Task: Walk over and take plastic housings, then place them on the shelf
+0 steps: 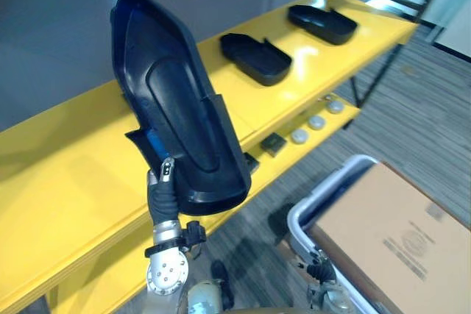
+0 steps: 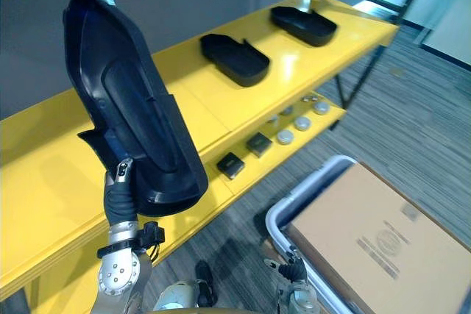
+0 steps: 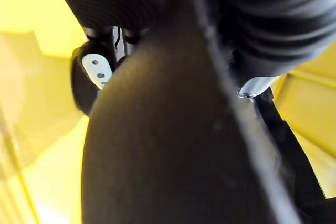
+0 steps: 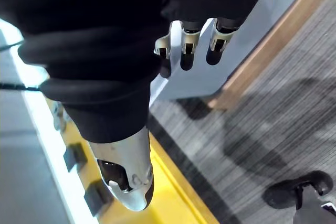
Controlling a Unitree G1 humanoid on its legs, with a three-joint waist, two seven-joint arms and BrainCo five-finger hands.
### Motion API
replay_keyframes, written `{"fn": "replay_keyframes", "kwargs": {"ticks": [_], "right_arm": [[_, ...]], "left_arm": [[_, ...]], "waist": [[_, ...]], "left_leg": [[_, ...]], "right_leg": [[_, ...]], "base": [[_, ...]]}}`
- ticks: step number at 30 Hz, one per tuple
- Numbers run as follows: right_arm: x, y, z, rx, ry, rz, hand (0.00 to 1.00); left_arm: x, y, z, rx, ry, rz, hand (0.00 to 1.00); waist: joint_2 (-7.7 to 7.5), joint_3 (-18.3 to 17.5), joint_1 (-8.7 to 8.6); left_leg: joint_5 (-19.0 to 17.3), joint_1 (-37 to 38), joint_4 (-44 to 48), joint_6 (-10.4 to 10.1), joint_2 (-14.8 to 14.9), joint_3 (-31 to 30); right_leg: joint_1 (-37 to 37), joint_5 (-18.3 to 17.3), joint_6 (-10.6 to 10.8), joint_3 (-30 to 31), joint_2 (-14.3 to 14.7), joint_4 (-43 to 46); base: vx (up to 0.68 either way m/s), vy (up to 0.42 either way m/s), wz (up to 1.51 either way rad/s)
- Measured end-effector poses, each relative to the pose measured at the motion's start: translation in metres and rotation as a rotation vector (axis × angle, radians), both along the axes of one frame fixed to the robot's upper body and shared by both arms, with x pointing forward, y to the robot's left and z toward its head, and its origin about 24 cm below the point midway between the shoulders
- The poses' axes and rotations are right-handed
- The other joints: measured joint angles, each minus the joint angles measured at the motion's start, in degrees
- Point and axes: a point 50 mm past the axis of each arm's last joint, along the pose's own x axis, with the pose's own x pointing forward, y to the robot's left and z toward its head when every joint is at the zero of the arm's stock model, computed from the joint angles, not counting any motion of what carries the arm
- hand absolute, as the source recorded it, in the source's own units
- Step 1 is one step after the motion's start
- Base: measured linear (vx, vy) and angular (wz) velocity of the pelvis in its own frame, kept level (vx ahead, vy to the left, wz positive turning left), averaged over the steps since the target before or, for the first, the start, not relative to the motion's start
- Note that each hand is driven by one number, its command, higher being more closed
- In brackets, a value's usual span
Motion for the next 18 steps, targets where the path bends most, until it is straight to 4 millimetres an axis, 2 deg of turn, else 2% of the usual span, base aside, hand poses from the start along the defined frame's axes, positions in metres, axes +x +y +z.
{"fn": "replay_keyframes", "kwargs": {"ticks": [2,3,4,5,6,7,8,9,10,11,12,13,15,16,18], "right_arm": [[0.005,0.001,0.002,0.002,-0.012,0.001,0.0],[0.007,0.004,0.002,0.008,-0.014,0.003,0.0],[0.009,0.005,0.003,0.011,-0.019,0.005,0.0],[0.009,0.005,0.004,0.011,-0.02,0.005,0.0],[0.005,0.005,0.002,0.012,-0.007,0.003,0.0],[0.007,0.005,0.002,0.011,-0.012,0.004,0.0],[0.007,0.004,0.002,0.008,-0.012,0.004,0.0],[0.006,0.001,0.002,0.002,-0.009,0.002,0.0],[0.004,-0.001,0.001,-0.004,-0.004,-0.003,0.0],[0.003,-0.001,0.001,-0.006,-0.002,-0.003,0.0],[0.0,-0.002,0.0,-0.011,0.005,-0.006,0.0],[-0.003,-0.003,-0.001,-0.013,0.01,-0.011,0.0],[-0.012,-0.004,-0.005,-0.016,0.037,-0.016,0.0],[-0.014,-0.006,-0.005,-0.026,0.042,-0.012,0.0],[-0.007,-0.01,0.001,-0.048,0.001,-0.002,0.0]], "left_arm": [[0.008,-0.004,0.001,0.006,-0.016,-0.025,1.0],[0.012,-0.005,0.001,0.01,-0.018,-0.032,1.0],[0.012,-0.006,0.0,0.017,-0.014,-0.035,1.0],[0.012,-0.006,0.0,0.016,-0.013,-0.037,1.0],[0.012,-0.006,0.0,0.03,-0.017,-0.045,1.0],[0.013,-0.004,-0.003,0.045,-0.01,-0.043,1.0],[0.013,-0.004,-0.005,0.048,-0.001,-0.041,1.0],[0.014,-0.004,-0.011,0.047,0.029,-0.033,1.0],[0.015,-0.005,-0.016,0.049,0.052,-0.03,1.0],[0.015,-0.005,-0.018,0.05,0.059,-0.03,1.0],[0.015,-0.005,-0.02,0.052,0.067,-0.03,1.0],[0.015,-0.005,-0.02,0.051,0.068,-0.032,1.0],[0.014,-0.006,-0.019,0.048,0.066,-0.031,1.0],[0.012,-0.002,-0.021,0.042,0.078,-0.01,1.0],[0.006,0.006,-0.022,0.029,0.084,0.033,1.0]], "waist": [[-0.2,0.1,0.05],[-0.33,0.1,0.05],[-0.27,0.2,-0.1],[-0.26,0.2,-0.27],[-0.24,0.2,-1.16],[-0.07,0.4,-1.68],[-0.78,0.4,-1.66],[-0.58,0.7,-1.97],[-1.1,0.6,-3.13],[-1.15,0.6,-3.58],[-1.39,0.7,-4.84],[-1.77,0.6,-5.14],[-3.09,1.1,-4.36],[-2.24,0.8,-3.62],[-1.91,0.7,-2.59]], "left_leg": [[-1.4,-0.4,1.3,0.6,-1.9,-2.3],[-3.0,-0.5,3.0,0.8,-2.8,-3.7],[-4.7,-0.1,4.2,1.3,-3.4,-5.2],[-5.2,0.5,4.3,1.8,-3.6,-6.0],[-5.7,1.2,4.1,0.9,-3.6,-8.0],[-5.5,2.6,2.3,0.2,-4.0,-9.6],[-5.2,3.9,1.2,-0.1,-4.4,-10.2],[-4.9,6.1,-0.5,-0.2,-5.1,-11.4],[-4.5,7.6,-1.1,0.2,-6.1,-13.4],[-4.4,8.0,-1.1,0.3,-6.6,-14.5],[-4.4,8.5,-0.6,0.4,-7.6,-16.3],[-4.5,8.8,-0.1,0.3,-8.3,-17.4],[-6.3,10.0,2.2,-0.3,-9.8,-19.4],[-7.3,9.4,4.6,-1.8,-8.5,-20.2],[-8.5,9.3,5.6,-3.1,-6.7,-20.3]], "right_leg": [[1.3,0.6,-0.8,-1.3,-1.3,1.2],[1.7,1.2,-1.7,-0.6,-3.0,4.6],[0.4,2.3,-5.9,3.2,-5.3,10.7],[-1.0,3.6,-8.5,7.0,-6.2,14.6],[-5.4,0.6,-8.1,17.9,-5.1,19.9],[-9.8,-2.9,-6.1,27.4,-1.5,21.6],[-11.7,-4.2,-5.5,31.3,-0.1,21.6],[-15.0,-6.1,-5.0,38.4,3.1,20.6],[-17.9,-7.4,-4.4,44.1,6.2,19.2],[-19.1,-7.9,-3.8,46.7,7.6,18.6],[-21.2,-8.1,-3.3,51.7,9.8,16.6],[-22.0,-7.8,-3.3,53.4,10.3,15.5],[-22.3,-1.6,-3.1,52.4,9.8,9.7],[-20.3,-1.4,-3.4,50.7,10.7,8.3],[-18.1,-1.0,-4.0,49.9,12.6,4.8]], "base": [[0.14,0.163,0.72],[0.21,0.218,0.62],[0.18,0.184,0.58],[0.24,0.19,0.58],[0.21,0.121,0.67],[0.26,0.141,0.63],[0.23,0.098,0.54],[0.24,0.067,0.62],[0.23,0.046,0.81],[0.24,0.003,1.19],[0.19,-0.026,1.11],[0.25,-0.058,1.38],[0.28,-0.114,1.13],[0.25,-0.151,0.57],[0.15,-0.121,0.1]]}}
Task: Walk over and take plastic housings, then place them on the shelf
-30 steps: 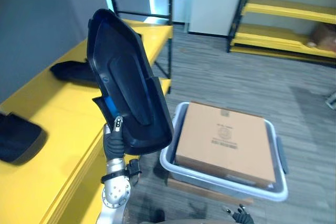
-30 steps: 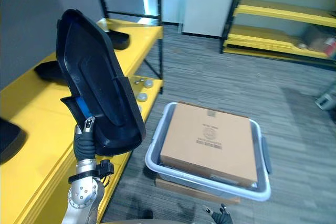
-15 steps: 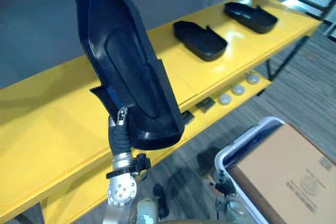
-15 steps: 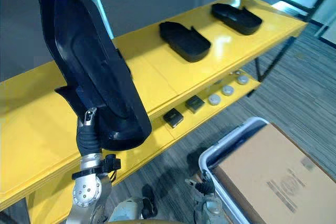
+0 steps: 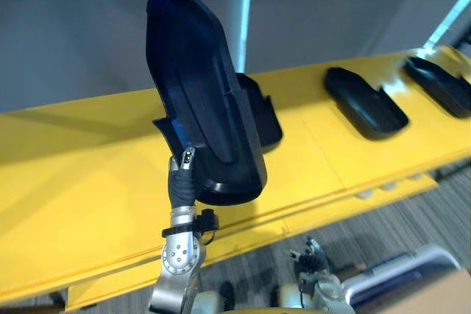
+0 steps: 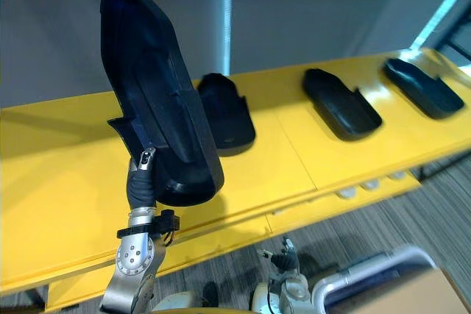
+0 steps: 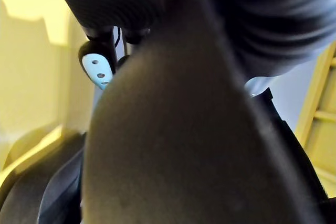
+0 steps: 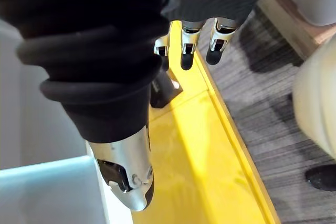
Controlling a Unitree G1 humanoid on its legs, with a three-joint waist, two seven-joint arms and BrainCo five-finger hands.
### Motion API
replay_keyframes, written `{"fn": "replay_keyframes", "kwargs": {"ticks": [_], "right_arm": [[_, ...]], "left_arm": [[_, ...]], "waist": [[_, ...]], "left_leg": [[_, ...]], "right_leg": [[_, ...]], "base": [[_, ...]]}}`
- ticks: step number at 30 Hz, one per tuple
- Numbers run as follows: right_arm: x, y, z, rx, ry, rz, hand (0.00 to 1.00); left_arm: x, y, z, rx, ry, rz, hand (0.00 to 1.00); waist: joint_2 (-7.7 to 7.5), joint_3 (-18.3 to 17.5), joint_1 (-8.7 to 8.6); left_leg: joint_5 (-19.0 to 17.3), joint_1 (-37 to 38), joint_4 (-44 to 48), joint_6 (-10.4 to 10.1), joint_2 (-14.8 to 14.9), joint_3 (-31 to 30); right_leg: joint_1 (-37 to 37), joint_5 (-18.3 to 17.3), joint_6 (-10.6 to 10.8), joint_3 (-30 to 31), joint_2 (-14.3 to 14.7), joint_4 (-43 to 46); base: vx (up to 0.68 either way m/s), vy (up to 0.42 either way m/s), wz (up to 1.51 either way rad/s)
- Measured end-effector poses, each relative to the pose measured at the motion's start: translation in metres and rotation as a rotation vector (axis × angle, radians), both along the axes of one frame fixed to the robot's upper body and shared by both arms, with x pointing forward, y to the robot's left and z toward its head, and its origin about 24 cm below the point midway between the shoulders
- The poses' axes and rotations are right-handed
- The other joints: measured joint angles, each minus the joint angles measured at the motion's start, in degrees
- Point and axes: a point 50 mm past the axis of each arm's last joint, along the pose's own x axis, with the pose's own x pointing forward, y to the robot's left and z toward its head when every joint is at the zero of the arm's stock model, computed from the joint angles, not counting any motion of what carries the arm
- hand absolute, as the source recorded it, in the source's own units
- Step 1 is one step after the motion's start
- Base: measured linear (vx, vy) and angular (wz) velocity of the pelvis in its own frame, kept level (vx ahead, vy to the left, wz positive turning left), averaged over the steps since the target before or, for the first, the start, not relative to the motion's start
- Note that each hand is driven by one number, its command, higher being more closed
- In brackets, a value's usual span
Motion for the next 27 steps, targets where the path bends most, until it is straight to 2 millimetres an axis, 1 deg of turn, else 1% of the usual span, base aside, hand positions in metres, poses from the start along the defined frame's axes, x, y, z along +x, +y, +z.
{"fn": "replay_keyframes", "kwargs": {"ticks": [1,3,5,7,9,11,13,14,15,16,17,18,19,20,21,22,23,24,25,26,27], "right_arm": [[0.002,-0.001,0.001,-0.004,-0.008,-0.001,0.0],[0.004,-0.01,0.005,-0.027,-0.029,-0.029,0.0],[0.001,-0.015,0.004,-0.044,-0.019,-0.043,0.0],[-0.008,-0.022,0.001,-0.068,0.003,-0.044,0.0],[-0.016,-0.024,-0.001,-0.078,0.025,-0.045,0.0],[-0.024,-0.024,-0.005,-0.082,0.05,-0.046,0.0],[-0.034,-0.026,-0.01,-0.08,0.087,-0.064,0.0],[-0.036,-0.026,-0.011,-0.081,0.101,-0.068,0.0],[-0.037,-0.027,-0.013,-0.088,0.114,-0.076,0.0],[-0.032,-0.027,-0.013,-0.09,0.115,-0.069,0.0],[-0.031,-0.029,-0.013,-0.099,0.117,-0.068,0.0],[-0.028,-0.033,-0.013,-0.12,0.124,-0.063,0.0],[-0.028,-0.033,-0.014,-0.123,0.133,-0.057,0.0],[-0.029,-0.036,-0.016,-0.136,0.153,-0.05,0.0],[-0.03,-0.042,-0.018,-0.152,0.178,-0.044,0.0],[-0.03,-0.044,-0.018,-0.158,0.182,-0.043,0.0],[-0.035,-0.049,-0.02,-0.172,0.207,-0.042,0.0],[-0.037,-0.053,-0.02,-0.182,0.22,-0.041,0.0],[-0.04,-0.057,-0.022,-0.193,0.242,-0.038,0.0],[-0.043,-0.045,-0.027,-0.16,0.265,-0.033,0.0],[-0.045,-0.031,-0.03,-0.122,0.273,-0.03,0.0]], "left_arm": [[-0.001,0.001,0.0,-0.001,0.001,0.008,1.0],[-0.005,0.006,-0.004,-0.011,0.021,0.035,1.0],[-0.006,0.006,-0.005,-0.018,0.027,0.032,1.0],[-0.006,0.005,-0.005,-0.026,0.028,0.015,1.0],[-0.006,0.004,-0.005,-0.031,0.026,0.014,1.0],[-0.006,0.004,-0.004,-0.031,0.023,0.012,1.0],[-0.005,0.003,-0.002,-0.033,0.015,0.008,1.0],[-0.005,0.003,-0.002,-0.033,0.013,0.009,1.0],[-0.005,0.004,-0.001,-0.031,0.008,0.011,1.0],[-0.004,0.003,0.0,-0.034,0.002,0.009,1.0],[-0.004,0.003,0.0,-0.036,0.003,0.009,1.0],[-0.004,0.003,0.0,-0.037,0.005,0.01,1.0],[-0.004,0.003,-0.001,-0.036,0.006,0.007,1.0],[-0.004,0.001,-0.002,-0.043,0.01,-0.002,1.0],[-0.004,0.0,-0.003,-0.047,0.014,-0.008,1.0],[-0.003,0.0,-0.004,-0.048,0.017,-0.009,1.0],[-0.003,-0.001,-0.007,-0.053,0.024,-0.013,1.0],[-0.002,-0.002,-0.008,-0.061,0.031,-0.015,1.0],[0.0,-0.005,-0.011,-0.082,0.041,-0.03,1.0],[0.003,-0.001,-0.015,-0.058,0.056,-0.036,1.0],[0.003,0.002,-0.018,-0.039,0.069,-0.042,1.0]], "waist": [[0.0,0.0,0.04],[-0.1,-0.1,0.14],[-0.16,-0.2,0.11],[0.06,-0.5,0.08],[0.19,-0.9,0.02],[0.25,-1.1,-0.13],[0.31,-1.1,-0.33],[0.31,-1.1,-0.36],[-0.25,-0.8,-0.35],[0.22,-1.0,-0.39],[0.26,-1.0,-0.51],[-0.18,-0.7,-0.51],[0.0,-0.8,-0.62],[0.28,-1.1,-0.89],[0.78,-1.5,-1.49],[1.05,-1.6,-2.0],[1.93,-2.1,-2.75],[3.12,-2.8,-3.06],[4.42,-3.8,-3.74],[1.77,-3.4,-3.65],[0.37,-3.2,-3.29]], "left_leg": [[-0.1,0.0,0.1,-0.1,0.3,0.0],[-0.5,0.5,0.1,-0.8,2.1,-0.1],[-0.5,1.7,-0.9,-0.9,2.4,-0.1],[-0.5,2.8,-1.8,-0.9,2.5,-0.3],[-0.3,2.8,-2.0,-1.1,2.4,-0.9],[0.5,2.6,-2.7,-1.5,1.9,-2.1],[1.9,1.2,-2.6,-2.7,1.2,-3.7],[2.2,0.9,-2.5,-3.1,1.2,-3.4],[0.2,-0.5,-0.3,-3.4,1.9,-1.1],[-2.0,-2.7,5.7,-2.2,6.3,4.9],[-2.5,-3.4,8.3,-2.2,8.7,6.9],[-2.6,-3.3,10.8,-2.1,13.5,9.2],[-2.5,-3.0,11.0,-2.2,15.4,9.2],[-2.2,-2.5,10.2,-2.6,18.7,9.0],[-1.6,-1.1,7.2,-3.6,20.8,8.4],[-1.1,-0.6,5.5,-4.1,21.3,7.9],[1.4,0.9,-0.1,-5.7,21.3,5.6],[4.3,1.5,-3.0,-5.8,21.4,4.6],[3.3,1.8,-5.7,-15.1,20.5,3.9],[3.1,1.9,-4.8,-13.5,17.6,4.1],[1.9,0.5,-2.4,-12.4,15.7,4.1]], "right_leg": [[0.4,0.3,-0.3,-0.2,0.3,-0.7],[2.8,1.9,-1.3,-0.7,2.4,-4.8],[3.9,2.1,-1.5,-0.7,2.8,-6.0],[5.3,2.2,-1.6,-1.0,3.0,-7.0],[5.7,2.1,-1.6,-1.5,3.0,-7.3],[5.7,2.1,-1.6,-3.1,2.6,-7.3],[5.5,2.1,-1.7,-5.6,1.6,-7.1],[5.4,2.1,-1.7,-6.0,1.4,-7.0],[4.9,2.2,-2.0,-6.3,0.4,-7.0],[3.8,2.3,-2.2,-6.9,-0.2,-6.0],[3.3,2.3,-2.2,-6.9,-0.5,-5.5],[2.5,2.3,-2.1,-6.5,-1.3,-4.7],[2.3,2.5,-1.8,-6.5,-1.9,-4.6],[1.7,2.5,-1.0,-6.0,-2.9,-4.5],[1.1,2.9,0.5,-5.7,-4.4,-4.3],[0.9,3.1,1.2,-5.8,-5.2,-4.3],[0.4,4.2,3.5,-6.1,-6.9,-4.5],[0.0,5.1,5.0,-6.3,-7.3,-5.1],[0.2,7.6,7.3,-7.1,-8.4,-7.5],[1.7,10.9,7.7,-7.1,-10.9,-10.5],[2.5,14.2,7.3,-7.9,-12.3,-13.0]], "base": [[0.13,-0.138,-0.05],[0.11,-0.15,-0.08],[0.05,-0.071,-0.04],[0.03,-0.047,0.03],[-0.01,-0.019,0.15],[-0.03,-0.026,0.37],[-0.07,-0.031,0.58],[-0.1,-0.002,0.45],[-0.12,0.008,0.33],[-0.13,0.024,0.26],[-0.14,0.057,0.13],[-0.11,0.098,0.05],[-0.13,0.193,0.03],[-0.13,0.358,0.08],[-0.11,0.318,0.13],[-0.1,0.486,0.27],[-0.06,0.385,0.29],[-0.08,0.594,0.35],[-0.02,0.533,0.22],[-0.03,0.595,0.16],[-0.03,0.475,0.07]]}}
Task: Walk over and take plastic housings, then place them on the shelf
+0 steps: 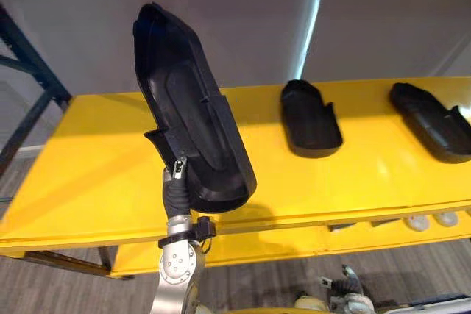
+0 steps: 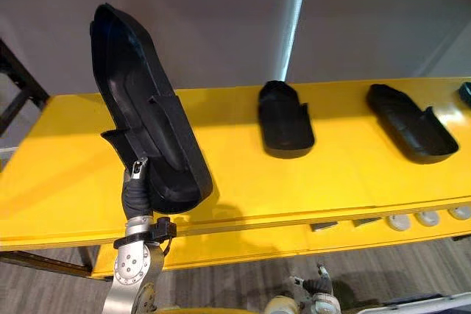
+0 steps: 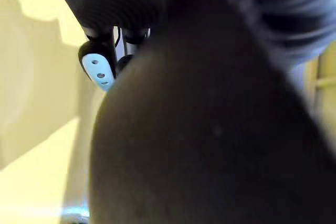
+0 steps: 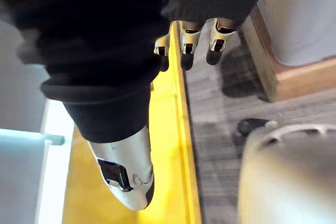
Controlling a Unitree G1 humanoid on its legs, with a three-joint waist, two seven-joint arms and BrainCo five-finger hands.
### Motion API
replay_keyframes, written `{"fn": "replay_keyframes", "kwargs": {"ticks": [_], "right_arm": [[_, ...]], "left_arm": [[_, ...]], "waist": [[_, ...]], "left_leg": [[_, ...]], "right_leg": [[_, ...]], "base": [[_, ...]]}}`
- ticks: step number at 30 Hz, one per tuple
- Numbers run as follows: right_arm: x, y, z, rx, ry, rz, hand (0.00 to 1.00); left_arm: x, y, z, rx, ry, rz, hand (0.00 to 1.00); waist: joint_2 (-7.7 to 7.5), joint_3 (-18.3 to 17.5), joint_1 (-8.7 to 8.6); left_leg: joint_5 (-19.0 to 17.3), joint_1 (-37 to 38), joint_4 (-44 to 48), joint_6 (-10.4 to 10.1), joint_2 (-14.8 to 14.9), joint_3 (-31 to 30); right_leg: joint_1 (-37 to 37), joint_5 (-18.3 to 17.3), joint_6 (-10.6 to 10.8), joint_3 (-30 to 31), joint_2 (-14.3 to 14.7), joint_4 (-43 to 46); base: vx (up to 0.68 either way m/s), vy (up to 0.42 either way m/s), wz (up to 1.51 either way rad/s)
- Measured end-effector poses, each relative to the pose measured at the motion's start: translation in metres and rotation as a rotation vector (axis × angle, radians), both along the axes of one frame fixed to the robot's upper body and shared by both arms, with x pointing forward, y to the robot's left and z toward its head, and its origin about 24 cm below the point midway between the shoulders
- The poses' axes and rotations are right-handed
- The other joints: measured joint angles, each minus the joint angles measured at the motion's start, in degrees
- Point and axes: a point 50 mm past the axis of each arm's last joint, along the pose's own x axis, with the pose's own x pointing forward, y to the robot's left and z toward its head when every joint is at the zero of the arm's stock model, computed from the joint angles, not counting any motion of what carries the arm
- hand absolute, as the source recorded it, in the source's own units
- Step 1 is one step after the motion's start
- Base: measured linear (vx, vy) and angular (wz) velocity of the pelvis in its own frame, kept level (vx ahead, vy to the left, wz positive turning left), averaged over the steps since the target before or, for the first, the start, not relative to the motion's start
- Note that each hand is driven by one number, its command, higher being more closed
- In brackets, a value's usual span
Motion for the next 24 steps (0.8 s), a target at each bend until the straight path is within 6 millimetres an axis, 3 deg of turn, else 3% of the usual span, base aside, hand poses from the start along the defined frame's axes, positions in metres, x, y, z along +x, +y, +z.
{"fn": "replay_keyframes", "kwargs": {"ticks": [2,3,4,5,6,7,8,9,10,11,12,14,16,18,24], "right_arm": [[0.003,0.01,-0.001,0.018,-0.003,0.015,0.0],[0.008,0.013,0.001,0.016,-0.013,0.034,0.0],[0.015,0.013,0.003,0.001,-0.026,0.071,0.0],[0.022,0.015,0.005,-0.009,-0.046,0.1,0.0],[0.026,0.018,0.007,-0.012,-0.061,0.124,0.0],[0.023,0.019,0.008,-0.011,-0.064,0.135,0.0],[0.022,0.019,0.008,-0.01,-0.066,0.135,0.0],[0.02,0.019,0.009,-0.012,-0.074,0.131,0.0],[0.019,0.018,0.009,-0.014,-0.077,0.127,0.0],[0.019,0.018,0.01,-0.014,-0.081,0.126,0.0],[0.016,0.017,0.009,-0.015,-0.078,0.123,0.0],[0.016,0.013,0.011,-0.023,-0.083,0.114,0.0],[0.011,0.016,0.009,-0.012,-0.075,0.109,0.0],[0.011,0.023,0.009,0.007,-0.076,0.103,0.0],[0.011,0.033,0.008,0.037,-0.08,0.097,0.0]], "left_arm": [[0.002,-0.001,-0.001,0.005,0.005,-0.019,1.0],[0.002,-0.004,-0.001,0.006,0.004,-0.033,1.0],[0.002,-0.007,0.0,0.002,0.0,-0.044,1.0],[0.002,-0.007,0.0,0.002,-0.004,-0.042,1.0],[0.002,-0.008,0.0,0.002,-0.003,-0.044,1.0],[0.002,-0.01,0.001,0.009,-0.007,-0.049,1.0],[0.002,-0.011,0.002,0.014,-0.014,-0.051,1.0],[0.003,-0.014,0.006,0.022,-0.031,-0.064,1.0],[0.003,-0.017,0.008,0.019,-0.041,-0.069,1.0],[0.004,-0.019,0.009,0.019,-0.047,-0.071,1.0],[0.006,-0.024,0.011,0.022,-0.055,-0.077,1.0],[0.006,-0.028,0.013,0.029,-0.061,-0.087,1.0],[0.005,-0.029,0.015,0.054,-0.074,-0.089,1.0],[0.006,-0.026,0.015,0.058,-0.075,-0.077,1.0],[0.007,-0.013,0.013,0.077,-0.058,-0.025,1.0]], "waist": [[-1.13,0.1,0.13],[-0.34,0.7,0.7],[-0.16,0.8,1.9],[0.77,1.7,2.59],[0.79,1.9,2.4],[0.67,1.8,1.98],[0.58,1.8,1.93],[-0.15,1.6,2.06],[-0.38,1.5,2.13],[-0.81,1.2,2.11],[-0.01,1.9,2.08],[1.01,2.0,1.11],[0.74,1.9,1.3],[0.11,1.4,2.76],[-0.31,0.4,2.89]], "left_leg": [[-3.2,-3.0,6.2,1.4,-0.4,-0.3],[-5.6,-4.6,10.0,2.8,-0.5,0.3],[-6.6,-4.8,10.5,4.6,-0.6,3.1],[-7.1,-3.9,10.7,5.9,-0.7,5.0],[-7.0,-3.3,10.5,6.9,-1.1,5.0],[-7.0,-2.4,9.3,8.3,-2.3,5.1],[-6.7,-2.2,8.7,8.7,-3.1,5.1],[-5.6,-1.7,6.7,9.4,-5.9,4.9],[-4.7,-2.1,5.7,9.7,-7.7,4.9],[-4.4,-2.5,5.7,9.9,-8.3,4.8],[-4.1,-2.9,6.0,10.2,-9.2,3.8],[-3.3,-3.0,5.6,10.1,-9.5,1.9],[-2.6,-2.1,4.9,9.9,-9.0,1.0],[-2.1,-1.4,3.8,9.2,-7.6,1.5],[-0.4,-0.1,0.4,8.3,-6.0,3.3]], "right_leg": [[0.1,4.7,-1.1,-0.2,-0.6,-1.2],[-0.8,7.8,-5.1,0.1,-0.8,-1.2],[-2.3,11.8,-10.6,0.5,-0.6,-1.7],[-4.6,7.5,-8.8,2.4,-0.1,4.4],[-6.1,-0.1,-4.1,5.4,1.7,14.4],[-7.0,-8.0,-3.3,7.4,4.7,22.3],[-6.9,-10.9,-3.5,8.5,6.1,24.6],[-6.7,-16.5,-3.5,11.2,9.5,26.3],[-6.6,-19.5,-4.3,13.9,11.7,25.1],[-6.4,-20.5,-5.4,15.4,12.6,24.0],[-4.7,-21.5,-6.9,17.0,13.5,20.9],[-2.6,-20.4,-6.9,14.8,13.6,18.5],[-0.5,-19.3,-7.4,13.4,13.9,15.9],[1.1,-17.5,-8.1,13.5,15.3,12.6],[3.4,-13.2,-8.8,14.9,17.2,6.0]], "base": [[-0.09,0.402,-0.05],[-0.19,0.535,-0.55],[-0.27,0.593,-0.82],[-0.22,0.393,-0.7],[-0.19,0.29,-0.29],[-0.11,0.173,0.04],[-0.1,0.178,0.12],[-0.06,0.163,0.15],[-0.05,0.141,0.18],[-0.05,0.085,0.29],[-0.06,0.049,0.43],[-0.03,0.02,0.51],[0.01,-0.023,0.27],[0.01,-0.047,-0.11],[0.01,-0.024,-0.19]]}}
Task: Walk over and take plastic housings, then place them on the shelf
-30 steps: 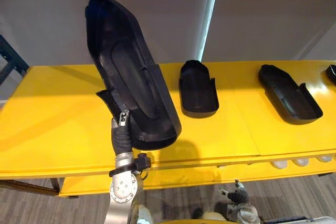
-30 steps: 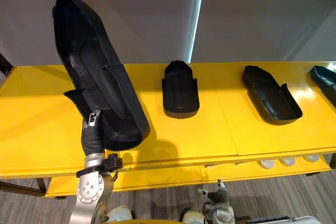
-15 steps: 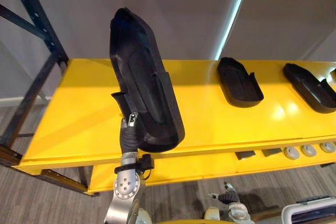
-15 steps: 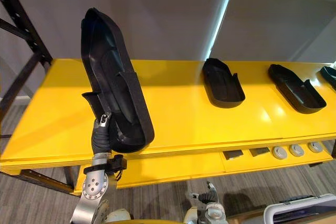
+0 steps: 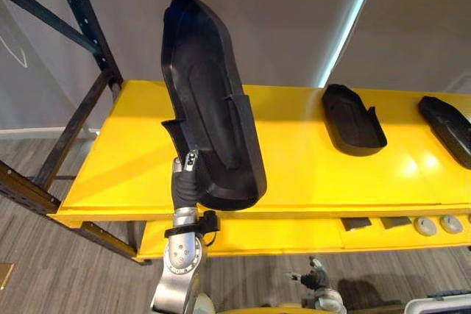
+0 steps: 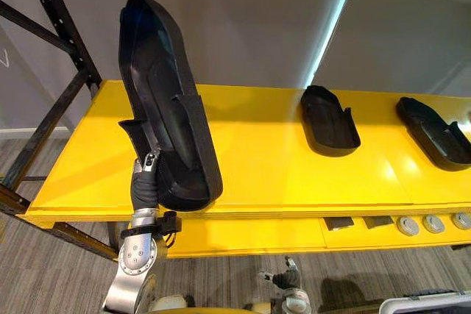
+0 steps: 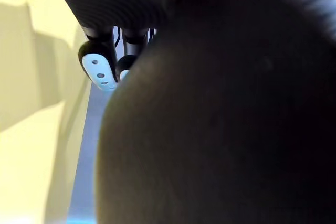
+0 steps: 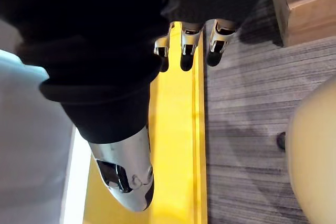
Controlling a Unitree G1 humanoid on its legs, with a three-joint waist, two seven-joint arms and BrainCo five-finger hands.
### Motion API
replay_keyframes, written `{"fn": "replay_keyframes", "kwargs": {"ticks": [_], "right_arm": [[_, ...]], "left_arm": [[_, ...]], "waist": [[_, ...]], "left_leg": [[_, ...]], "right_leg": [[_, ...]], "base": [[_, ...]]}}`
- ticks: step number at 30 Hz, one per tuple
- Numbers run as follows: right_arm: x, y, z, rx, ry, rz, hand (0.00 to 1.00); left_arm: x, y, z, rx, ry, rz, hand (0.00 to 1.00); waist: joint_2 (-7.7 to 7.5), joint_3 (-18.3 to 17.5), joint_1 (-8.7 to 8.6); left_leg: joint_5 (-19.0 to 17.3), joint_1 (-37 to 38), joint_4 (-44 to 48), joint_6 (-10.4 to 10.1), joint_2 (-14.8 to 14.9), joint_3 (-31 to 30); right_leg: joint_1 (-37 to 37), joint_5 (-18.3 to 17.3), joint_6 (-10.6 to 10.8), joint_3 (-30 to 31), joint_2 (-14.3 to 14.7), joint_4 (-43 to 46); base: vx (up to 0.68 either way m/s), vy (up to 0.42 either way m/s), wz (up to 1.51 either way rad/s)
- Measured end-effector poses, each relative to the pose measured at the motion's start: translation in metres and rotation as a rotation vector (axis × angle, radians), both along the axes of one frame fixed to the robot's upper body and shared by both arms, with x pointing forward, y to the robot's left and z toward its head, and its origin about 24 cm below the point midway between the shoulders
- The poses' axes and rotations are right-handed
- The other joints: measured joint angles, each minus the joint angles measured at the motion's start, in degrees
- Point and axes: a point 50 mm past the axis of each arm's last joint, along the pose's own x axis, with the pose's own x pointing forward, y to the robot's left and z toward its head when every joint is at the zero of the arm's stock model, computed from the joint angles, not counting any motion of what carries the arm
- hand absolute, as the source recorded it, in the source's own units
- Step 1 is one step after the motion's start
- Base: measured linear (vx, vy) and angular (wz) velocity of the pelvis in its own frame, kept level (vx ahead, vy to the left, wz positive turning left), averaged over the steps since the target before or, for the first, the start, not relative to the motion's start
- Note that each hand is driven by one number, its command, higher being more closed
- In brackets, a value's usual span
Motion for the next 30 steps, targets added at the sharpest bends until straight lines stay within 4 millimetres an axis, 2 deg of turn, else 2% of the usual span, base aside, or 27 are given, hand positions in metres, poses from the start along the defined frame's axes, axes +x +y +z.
{"fn": "replay_keyframes", "kwargs": {"ticks": [6,7,8,9,12,17,21,29,30], "right_arm": [[-0.005,-0.002,-0.002,0.009,0.013,0.004,0.0],[-0.008,-0.004,-0.002,0.006,0.021,0.005,0.0],[-0.013,-0.008,-0.005,0.006,0.044,0.023,0.0],[-0.015,-0.009,-0.005,0.006,0.051,0.028,0.0],[-0.016,-0.013,-0.006,0.007,0.059,0.038,0.0],[-0.015,-0.015,-0.007,0.021,0.07,0.035,0.0],[-0.014,-0.016,-0.007,0.017,0.068,0.039,0.0],[-0.011,-0.019,-0.007,0.015,0.064,0.025,0.0],[-0.011,-0.019,-0.007,0.015,0.063,0.026,0.0]], "left_arm": [[0.003,0.013,-0.006,0.113,0.039,0.051,1.0],[0.008,0.018,-0.013,0.157,0.078,0.059,1.0],[0.028,0.035,-0.025,0.241,0.158,0.101,1.0],[0.036,0.041,-0.029,0.264,0.185,0.122,1.0],[0.046,0.057,-0.036,0.311,0.246,0.172,1.0],[0.069,0.069,-0.045,0.398,0.33,0.192,1.0],[0.084,0.078,-0.048,0.453,0.381,0.207,1.0],[0.095,0.093,-0.061,0.498,0.503,0.269,1.0],[0.098,0.095,-0.06,0.494,0.509,0.278,0.0]], "waist": [[0.2,-1.3,-0.15],[0.36,-1.8,-0.21],[0.55,-2.5,-0.28],[0.69,-2.8,-0.4],[1.24,-3.1,-1.88],[1.82,-3.1,-3.21],[2.08,-3.0,-3.34],[2.51,-2.3,-3.89],[2.5,-2.0,-3.89]], "left_leg": [[1.5,2.0,-3.7,-0.4,0.0,1.7],[1.7,2.5,-4.5,-0.5,-0.1,1.8],[3.5,4.2,-7.7,-0.7,-0.6,2.5],[4.5,4.8,-9.5,-0.7,-0.8,3.0],[7.3,6.1,-13.8,-0.7,-1.6,3.1],[10.7,8.2,-19.6,-0.8,-2.5,3.1],[12.7,8.6,-22.8,-0.9,-2.6,3.2],[13.0,8.5,-23.1,-0.9,-2.8,3.1],[13.0,8.5,-23.1,-0.9,-2.8,3.1]], "right_leg": [[1.2,2.3,-0.1,1.6,0.3,-3.8],[1.7,2.6,-0.1,1.7,0.4,-4.5],[1.7,3.1,-0.2,2.1,0.3,-5.3],[1.7,3.8,-0.2,2.5,0.3,-6.3],[1.7,4.6,0.0,2.6,0.2,-7.5],[1.6,5.4,-0.1,2.5,0.5,-8.4],[0.6,6.4,-0.3,2.7,0.9,-9.4],[0.6,6.9,-0.4,2.9,1.1,-10.2],[0.6,6.9,-0.4,2.9,1.2,-10.3]], "base": [[-0.02,-0.003,-0.16],[-0.03,-0.026,-0.14],[-0.03,-0.025,-0.16],[0.0,-0.026,-0.22],[0.01,-0.012,-0.02],[-0.01,-0.005,0.01],[-0.05,-0.014,-0.02],[-0.01,-0.003,-0.01],[0.0,0.0,0.0]]}}
